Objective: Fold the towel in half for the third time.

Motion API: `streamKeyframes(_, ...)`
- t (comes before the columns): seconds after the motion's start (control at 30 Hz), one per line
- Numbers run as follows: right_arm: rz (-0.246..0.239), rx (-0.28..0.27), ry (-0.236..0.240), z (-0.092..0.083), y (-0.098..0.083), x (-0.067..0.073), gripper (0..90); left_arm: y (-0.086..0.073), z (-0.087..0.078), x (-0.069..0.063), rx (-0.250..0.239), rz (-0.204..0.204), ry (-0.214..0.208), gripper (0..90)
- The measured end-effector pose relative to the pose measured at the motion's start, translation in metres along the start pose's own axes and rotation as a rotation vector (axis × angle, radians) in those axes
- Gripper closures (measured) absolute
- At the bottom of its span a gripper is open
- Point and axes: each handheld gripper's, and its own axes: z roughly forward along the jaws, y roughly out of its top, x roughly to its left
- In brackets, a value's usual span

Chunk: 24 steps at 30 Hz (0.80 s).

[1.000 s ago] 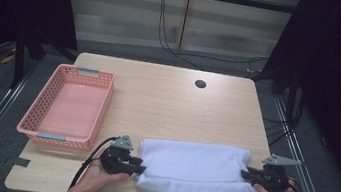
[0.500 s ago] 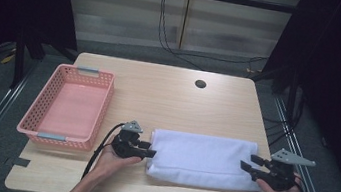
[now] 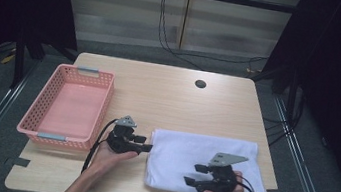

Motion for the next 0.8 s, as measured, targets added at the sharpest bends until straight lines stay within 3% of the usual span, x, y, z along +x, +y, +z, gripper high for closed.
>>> streamKeyframes(0.17, -0.053, 0.043, 0.073, 0.039, 0.019, 0.025, 28.6, 0.005, -0.002, 0.001, 0.0, 0.011, 0.018, 51.3)
streamKeyframes(0.3, -0.075, 0.055, 0.083, 0.064, 0.034, 0.031, 21.5, 0.01, -0.003, 0.008, -0.04, -0.019, 0.015, 51.3)
streamKeyframes(0.37, -0.071, 0.055, 0.101, 0.075, 0.038, 0.03, 19.6, 0.009, -0.002, 0.01, -0.029, -0.027, 0.019, 51.2)
streamKeyframes(0.47, -0.105, 0.067, 0.109, 0.085, 0.041, 0.033, 17.5, 0.008, -0.003, 0.011, -0.019, -0.031, 0.028, 50.7)
streamKeyframes(0.57, -0.145, 0.093, 0.095, 0.096, 0.037, 0.039, 15.6, 0.008, -0.004, 0.013, -0.028, -0.032, 0.032, 50.5)
streamKeyframes(0.63, -0.197, 0.098, 0.06, 0.099, 0.033, 0.045, 15.8, 0.008, -0.004, 0.014, -0.02, -0.032, 0.038, 49.9)
streamKeyframes(0.7, -0.282, 0.109, 0.026, 0.099, 0.03, 0.048, 16.5, 0.008, -0.003, 0.017, -0.018, -0.031, 0.039, 49.5)
streamKeyframes(0.8, -0.293, 0.101, 0.006, 0.1, 0.027, 0.051, 17.1, 0.01, 0.001, 0.022, -0.012, -0.05, 0.049, 49.0)
